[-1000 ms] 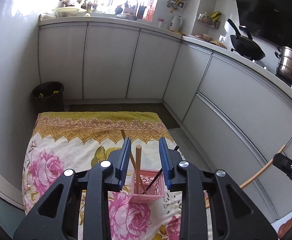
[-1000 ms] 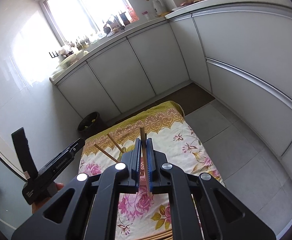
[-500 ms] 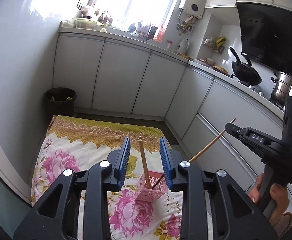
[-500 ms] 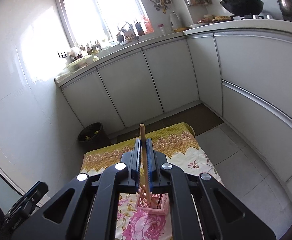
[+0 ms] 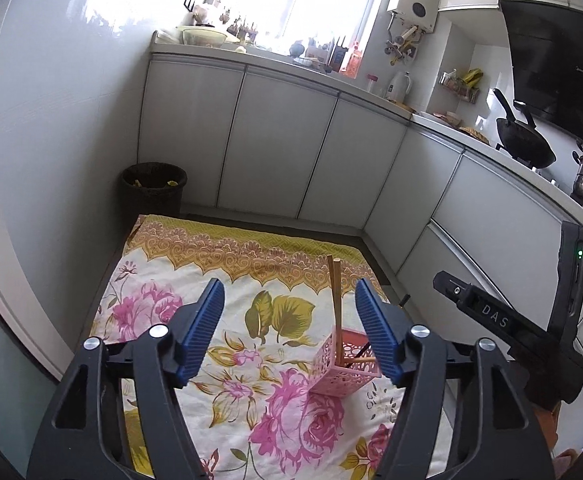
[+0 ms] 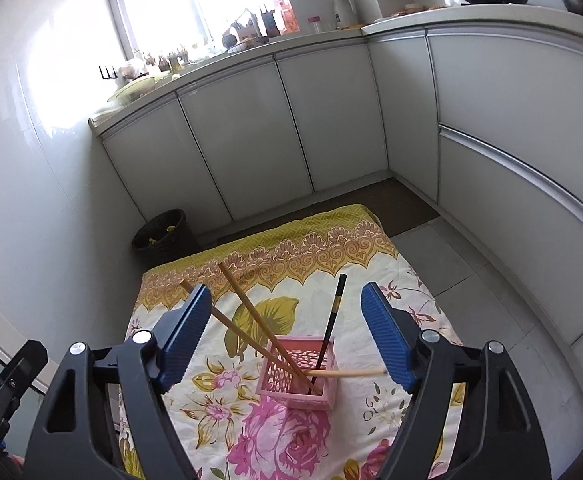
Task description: Organize utensils
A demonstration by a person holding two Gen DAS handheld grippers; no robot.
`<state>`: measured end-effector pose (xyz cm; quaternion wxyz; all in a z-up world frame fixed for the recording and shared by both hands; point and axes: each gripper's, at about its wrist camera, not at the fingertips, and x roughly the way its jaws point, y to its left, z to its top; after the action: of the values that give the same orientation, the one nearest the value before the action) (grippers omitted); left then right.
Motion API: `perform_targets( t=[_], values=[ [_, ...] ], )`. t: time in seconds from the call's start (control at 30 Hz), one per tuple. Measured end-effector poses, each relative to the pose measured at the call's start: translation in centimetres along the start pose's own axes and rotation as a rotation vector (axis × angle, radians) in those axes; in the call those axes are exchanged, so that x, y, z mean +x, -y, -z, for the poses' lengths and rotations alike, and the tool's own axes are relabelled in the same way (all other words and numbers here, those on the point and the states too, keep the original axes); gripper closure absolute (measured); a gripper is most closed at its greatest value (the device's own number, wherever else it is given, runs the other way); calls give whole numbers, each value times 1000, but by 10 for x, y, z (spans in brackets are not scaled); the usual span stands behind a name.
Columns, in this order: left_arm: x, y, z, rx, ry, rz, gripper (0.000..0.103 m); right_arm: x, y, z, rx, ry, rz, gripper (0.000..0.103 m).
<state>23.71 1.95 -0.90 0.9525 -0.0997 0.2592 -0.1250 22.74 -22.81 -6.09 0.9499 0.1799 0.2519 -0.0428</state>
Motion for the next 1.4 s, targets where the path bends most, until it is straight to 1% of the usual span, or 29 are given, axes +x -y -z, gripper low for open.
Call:
perform_targets(
  t=[0.03, 0.07, 0.13, 0.27, 0.37, 0.4, 0.43, 0.53, 0.6, 0.67, 0.77, 0.83, 0.93, 1.03, 1.13, 1.2, 1.23, 1.33, 1.4],
  values=[
    [-2, 0, 0, 3, 5, -5, 34, -2, -1, 1, -6, -2, 1, 16],
    [-4, 0, 0, 4, 10, -9, 32, -6, -2, 3, -4, -2, -2, 14],
    [-8, 0, 0, 3, 24, -18, 28, -13, -1, 3, 2, 6, -4, 12],
    [-17, 2, -1, 15, 39, -31, 22, -33, 5, 6, 4, 47, 33, 11],
    [-22, 6, 1, 38, 37, -33, 15, -48, 15, 9, 14, 70, 82, 9],
    [-23, 7, 2, 47, 38, -37, 12, -55, 19, 11, 20, 77, 98, 9],
    [-25, 10, 3, 59, 36, -42, 8, -61, 25, 13, 26, 85, 116, 7],
    [-22, 19, 9, 116, -5, -38, 7, -83, 46, 24, 51, 112, 166, 7],
    [-16, 29, 17, 171, -51, -40, 7, -99, 64, 37, 76, 111, 195, 7],
    [-9, 39, 26, 223, -88, -37, 7, -113, 82, 53, 105, 91, 219, 7],
    [4, 61, 45, 331, -170, -11, 7, -131, 112, 81, 163, 48, 255, 7],
    [11, 78, 63, 427, -220, -1, 7, -139, 131, 98, 209, 7, 277, 7],
    [24, 102, 91, 553, -301, 36, 7, -148, 155, 122, 259, -45, 303, 7],
    [37, 121, 119, 644, -403, 102, 7, -155, 173, 143, 286, -73, 327, 7],
    [49, 136, 141, 712, -478, 139, 7, -157, 189, 161, 324, -85, 352, 7],
    [60, 146, 153, 740, -534, 162, 7, -152, 197, 166, 357, -125, 343, 7],
    [64, 149, 159, 754, -559, 168, 7, -149, 201, 168, 369, -142, 337, 7],
    [82, 157, 174, 798, -646, 169, 8, -146, 205, 171, 389, -156, 330, 7],
    [97, 161, 187, 819, -727, 175, 9, -142, 205, 173, 388, -171, 323, 7]
  ],
)
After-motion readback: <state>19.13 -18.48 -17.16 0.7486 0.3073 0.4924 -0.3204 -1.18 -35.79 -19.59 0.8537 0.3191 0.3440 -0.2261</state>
